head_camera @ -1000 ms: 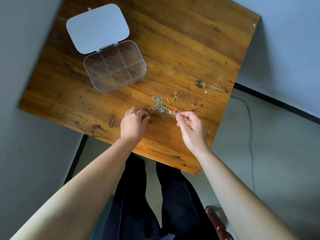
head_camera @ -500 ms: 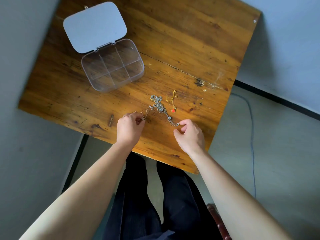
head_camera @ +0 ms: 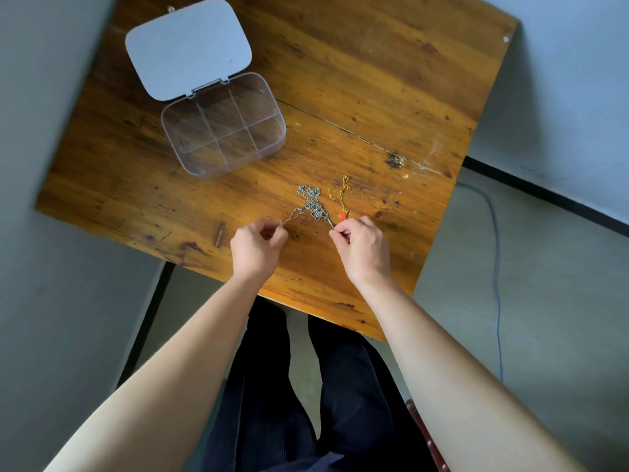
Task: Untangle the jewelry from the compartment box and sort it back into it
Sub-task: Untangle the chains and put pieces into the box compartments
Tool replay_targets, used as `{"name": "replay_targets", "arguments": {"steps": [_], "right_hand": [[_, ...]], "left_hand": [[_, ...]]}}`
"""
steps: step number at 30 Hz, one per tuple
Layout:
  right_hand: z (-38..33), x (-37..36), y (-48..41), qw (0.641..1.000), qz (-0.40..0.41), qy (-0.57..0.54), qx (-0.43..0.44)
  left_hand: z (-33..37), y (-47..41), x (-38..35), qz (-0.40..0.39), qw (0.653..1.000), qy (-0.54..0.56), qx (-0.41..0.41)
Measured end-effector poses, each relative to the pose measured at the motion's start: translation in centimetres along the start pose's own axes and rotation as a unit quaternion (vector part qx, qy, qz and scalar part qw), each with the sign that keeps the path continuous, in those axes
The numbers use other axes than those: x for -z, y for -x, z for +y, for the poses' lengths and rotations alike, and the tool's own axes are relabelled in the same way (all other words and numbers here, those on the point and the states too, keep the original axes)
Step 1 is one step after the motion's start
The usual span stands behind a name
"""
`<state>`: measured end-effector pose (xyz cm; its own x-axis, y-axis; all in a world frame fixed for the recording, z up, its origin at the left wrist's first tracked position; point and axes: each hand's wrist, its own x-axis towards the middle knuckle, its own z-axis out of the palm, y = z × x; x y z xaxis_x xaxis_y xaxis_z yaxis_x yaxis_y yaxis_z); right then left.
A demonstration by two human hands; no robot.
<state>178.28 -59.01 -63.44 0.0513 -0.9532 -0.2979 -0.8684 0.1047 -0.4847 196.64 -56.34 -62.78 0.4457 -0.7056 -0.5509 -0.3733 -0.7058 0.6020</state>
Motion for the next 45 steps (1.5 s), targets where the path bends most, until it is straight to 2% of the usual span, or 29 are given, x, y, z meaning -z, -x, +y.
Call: {"name": "replay_targets", "arguments": {"steps": [1, 2, 3, 5, 7, 10, 11, 13, 16, 19, 24, 28, 30, 31, 32, 34, 36, 37, 38, 40, 45], "right_hand": [[-0.2, 0.0, -0.1, 0.999, -0.008, -0.029, -0.025], [-0.3, 0.1, -0.1, 0.997, -0.018, -0.062, -0.052], [-0.5, 0.3, -0.1, 0.991, -0.026, -0.099, -0.081], [-0.9, 0.8, 0.2, 0.967, -0.038, -0.212, -0.140], [-1.4, 1.6, 0.5, 0.911, -0.053, -0.362, -0.190], [-2.0, 2.7, 0.7, 0.777, -0.106, -0.567, -0.251], [-2.1, 3.0, 0.7, 0.737, -0.119, -0.612, -0.262], [-2.3, 3.4, 0.4, 0.686, -0.133, -0.664, -0.267], [-2.5, 4.1, -0.1, 0.652, -0.150, -0.695, -0.263], [-2.7, 4.8, -0.8, 0.634, -0.169, -0.710, -0.255], [-3.5, 6.3, -1.6, 0.647, -0.196, -0.705, -0.216], [-5.0, 8.6, -2.3, 0.648, -0.214, -0.711, -0.169], [-6.0, 9.9, -2.9, 0.665, -0.219, -0.701, -0.134], [-6.5, 10.5, -3.3, 0.692, -0.216, -0.680, -0.113], [-7.0, 11.0, -3.8, 0.733, -0.209, -0.642, -0.089], [-8.0, 11.8, -4.9, 0.819, -0.187, -0.541, -0.037], [-9.1, 12.6, -6.0, 0.859, -0.177, -0.480, 0.000], [-9.7, 12.9, -6.5, 0.866, -0.179, -0.466, 0.016], [-10.3, 13.1, -7.0, 0.870, -0.182, -0.457, 0.031], [-11.9, 13.3, -7.9, 0.875, -0.183, -0.445, 0.054], [-15.6, 12.4, -9.8, 0.906, -0.152, -0.378, 0.117]], "left_hand": [[0.1, 0.3, 0.2, -0.028, 0.991, 0.116, 0.054], [0.3, 0.6, 0.5, -0.068, 0.963, 0.237, 0.107], [0.4, 1.0, 0.9, -0.118, 0.922, 0.342, 0.140], [0.5, 1.5, 1.6, -0.195, 0.841, 0.479, 0.157], [0.7, 1.9, 2.0, -0.243, 0.777, 0.561, 0.151], [1.1, 2.3, 2.4, -0.275, 0.722, 0.617, 0.150], [1.4, 2.4, 2.5, -0.281, 0.714, 0.624, 0.148], [1.8, 2.5, 2.6, -0.280, 0.715, 0.626, 0.133], [2.3, 2.3, 2.7, -0.265, 0.727, 0.623, 0.120], [2.8, 2.2, 3.1, -0.270, 0.737, 0.612, 0.098], [4.1, 2.6, 4.2, -0.270, 0.741, 0.608, 0.088], [5.9, 2.9, 6.1, -0.242, 0.759, 0.602, 0.063], [7.1, 3.1, 7.5, -0.214, 0.776, 0.591, 0.047], [7.8, 3.1, 8.1, -0.194, 0.795, 0.574, 0.041], [8.4, 3.2, 8.8, -0.168, 0.822, 0.544, 0.032], [9.5, 3.2, 10.1, -0.092, 0.902, 0.422, -0.012], [10.3, 2.9, 11.5, 0.012, 0.971, 0.225, -0.085], [10.7, 2.8, 12.1, 0.056, 0.980, 0.147, -0.120], [11.2, 2.7, 12.9, 0.085, 0.979, 0.112, -0.145], [11.9, 2.4, 14.4, 0.115, 0.971, 0.121, -0.169], [12.4, 0.3, 17.0, 0.163, 0.961, 0.168, -0.146]]}}
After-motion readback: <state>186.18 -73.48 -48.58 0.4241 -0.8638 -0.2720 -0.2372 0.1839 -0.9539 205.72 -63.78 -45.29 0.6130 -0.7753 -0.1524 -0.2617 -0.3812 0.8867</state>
